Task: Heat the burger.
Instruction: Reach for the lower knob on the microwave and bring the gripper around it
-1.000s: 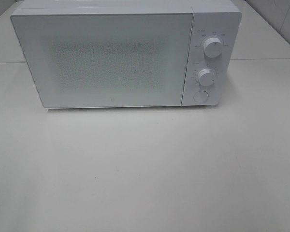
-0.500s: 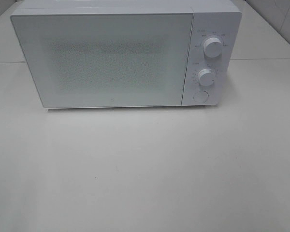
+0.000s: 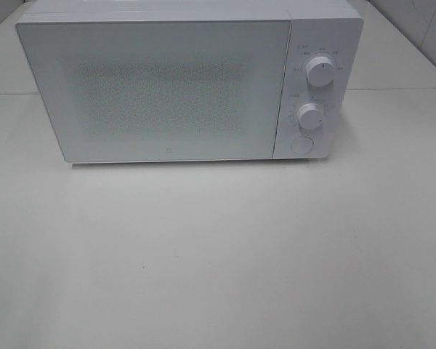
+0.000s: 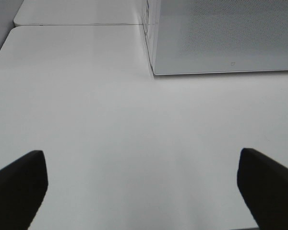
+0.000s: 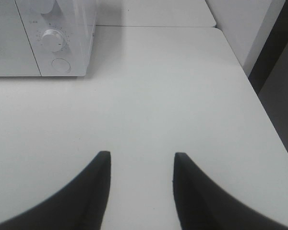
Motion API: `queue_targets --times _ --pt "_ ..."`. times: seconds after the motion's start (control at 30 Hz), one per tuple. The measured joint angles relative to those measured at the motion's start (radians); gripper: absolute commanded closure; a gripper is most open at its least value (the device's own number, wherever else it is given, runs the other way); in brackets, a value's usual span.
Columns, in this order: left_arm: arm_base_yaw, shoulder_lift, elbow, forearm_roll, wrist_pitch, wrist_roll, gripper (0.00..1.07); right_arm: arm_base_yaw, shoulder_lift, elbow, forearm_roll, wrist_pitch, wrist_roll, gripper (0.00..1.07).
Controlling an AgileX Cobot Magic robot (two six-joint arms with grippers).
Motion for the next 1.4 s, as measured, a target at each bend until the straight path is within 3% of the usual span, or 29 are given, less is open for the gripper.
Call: queue_targets --times 0.1,0.13,0.2,0.23,0.37,0.53,0.67,0.77,0.83,1.03,1.1,1.2,1.27,1.4 --pt "0.000 0.000 0.000 0.000 0.000 0.000 0.04 0.000 0.000 0.000 0.000 0.000 -0.001 0.53" --pt "0.000 0.000 0.000 0.000 0.000 0.000 0.04 0.000 0.000 0.000 0.000 0.000 0.000 0.42" --pt "0.000 0.000 0.000 0.000 0.000 0.000 0.04 0.000 0.000 0.000 -0.005 0.000 0.008 0.37" --pt "0.000 0.000 0.000 0.000 0.000 0.000 0.04 0.000 0.000 0.000 -0.012 0.000 0.019 0.26" --pt "0.000 0.000 0.000 0.000 0.000 0.000 0.04 0.000 0.000 -0.001 -0.107 -0.021 0.025 0.15" --pt "0.000 0.000 0.000 0.000 0.000 0.000 0.04 0.000 0.020 -0.008 -0.156 -0.141 0.064 0.19" --pt "0.000 0.000 0.000 0.000 0.000 0.000 0.04 0.000 0.164 -0.011 -0.128 -0.382 0.142 0.28" --pt "0.000 0.000 0.000 0.000 0.000 0.000 0.04 0.000 0.201 -0.011 -0.123 -0.434 0.151 0.31" --pt "0.000 0.000 0.000 0.000 0.000 0.000 0.04 0.000 0.337 -0.011 -0.118 -0.623 0.156 0.35" --pt "0.000 0.000 0.000 0.000 0.000 -0.001 0.04 0.000 0.508 0.005 -0.114 -0.876 0.156 0.35" --pt "0.000 0.000 0.000 0.000 0.000 -0.001 0.04 0.000 0.596 0.048 -0.114 -1.054 0.156 0.35" --pt "0.000 0.000 0.000 0.000 0.000 -0.001 0.04 0.000 0.631 0.067 -0.114 -1.127 0.156 0.35" --pt "0.000 0.000 0.000 0.000 0.000 -0.001 0.04 0.000 0.777 0.127 -0.113 -1.392 0.155 0.35" --pt "0.000 0.000 0.000 0.000 0.000 -0.001 0.04 0.000 0.884 0.153 -0.113 -1.518 0.142 0.35"
